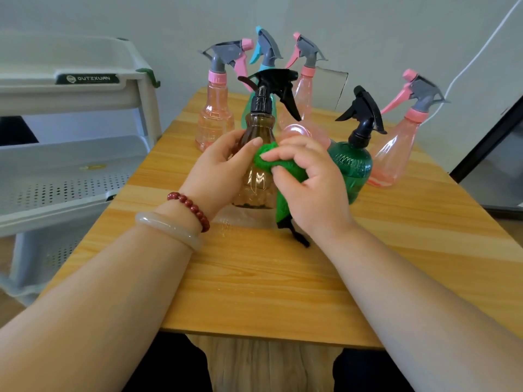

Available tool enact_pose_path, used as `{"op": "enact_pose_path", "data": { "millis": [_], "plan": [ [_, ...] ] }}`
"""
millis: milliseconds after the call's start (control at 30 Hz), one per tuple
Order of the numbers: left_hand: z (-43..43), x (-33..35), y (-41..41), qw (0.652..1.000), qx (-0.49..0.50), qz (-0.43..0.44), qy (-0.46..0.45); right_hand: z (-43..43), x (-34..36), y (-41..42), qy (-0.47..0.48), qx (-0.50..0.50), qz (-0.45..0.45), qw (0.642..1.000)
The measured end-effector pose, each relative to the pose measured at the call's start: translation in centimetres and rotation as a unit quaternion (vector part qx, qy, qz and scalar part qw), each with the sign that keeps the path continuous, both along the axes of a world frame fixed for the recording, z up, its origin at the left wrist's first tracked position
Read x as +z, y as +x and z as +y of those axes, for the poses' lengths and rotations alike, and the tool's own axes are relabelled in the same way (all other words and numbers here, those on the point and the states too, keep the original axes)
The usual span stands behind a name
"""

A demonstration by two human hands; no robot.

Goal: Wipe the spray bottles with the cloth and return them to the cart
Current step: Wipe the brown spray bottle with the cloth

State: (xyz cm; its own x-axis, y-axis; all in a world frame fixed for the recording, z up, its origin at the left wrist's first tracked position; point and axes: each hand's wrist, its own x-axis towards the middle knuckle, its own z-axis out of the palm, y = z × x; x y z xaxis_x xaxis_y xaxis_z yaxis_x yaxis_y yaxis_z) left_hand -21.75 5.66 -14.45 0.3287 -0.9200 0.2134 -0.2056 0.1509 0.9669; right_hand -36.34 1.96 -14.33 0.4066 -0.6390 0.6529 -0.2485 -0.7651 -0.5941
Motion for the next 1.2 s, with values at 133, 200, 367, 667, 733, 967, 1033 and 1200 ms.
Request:
{"op": "enact_pose_path", "data": {
  "millis": [133,200,367,667,733,967,1033,1200],
  "plan": [
    [0.2,0.1,0.2,1.000,-0.001,0.011,-0.005,1.1,-0.8,-0.3,-0.050,0.032,0.033,0.998],
    [0.3,0.2,0.1,1.000,-0.007,0.008,-0.007,1.2,-1.0,-0.9,-0.065,0.050,0.042,0.996],
    [0.2,0.2,-0.1,1.000,0.003,0.017,-0.004,-0.1,0.0,-0.9,-0.035,0.007,0.026,0.999],
    [0.4,0.3,-0.1,1.000,0.010,-0.005,-0.008,-0.3,-0.4,-1.0,-0.193,0.048,0.107,0.974],
    [0.4,0.3,-0.1,1.000,0.012,-0.005,-0.008,-0.5,-0.4,-0.9,-0.177,0.025,0.083,0.980],
    [0.3,0.2,-0.1,0.999,0.012,-0.038,-0.014,0.1,-2.1,-1.8,-0.260,0.068,0.122,0.955],
    [0.2,0.2,-0.2,0.999,0.011,-0.042,-0.018,0.0,-2.0,-2.1,-0.285,0.080,0.145,0.944],
    [0.3,0.2,-0.1,0.999,0.005,-0.034,-0.027,-0.3,-0.9,-1.3,-0.282,0.059,0.138,0.947]
  ]
}}
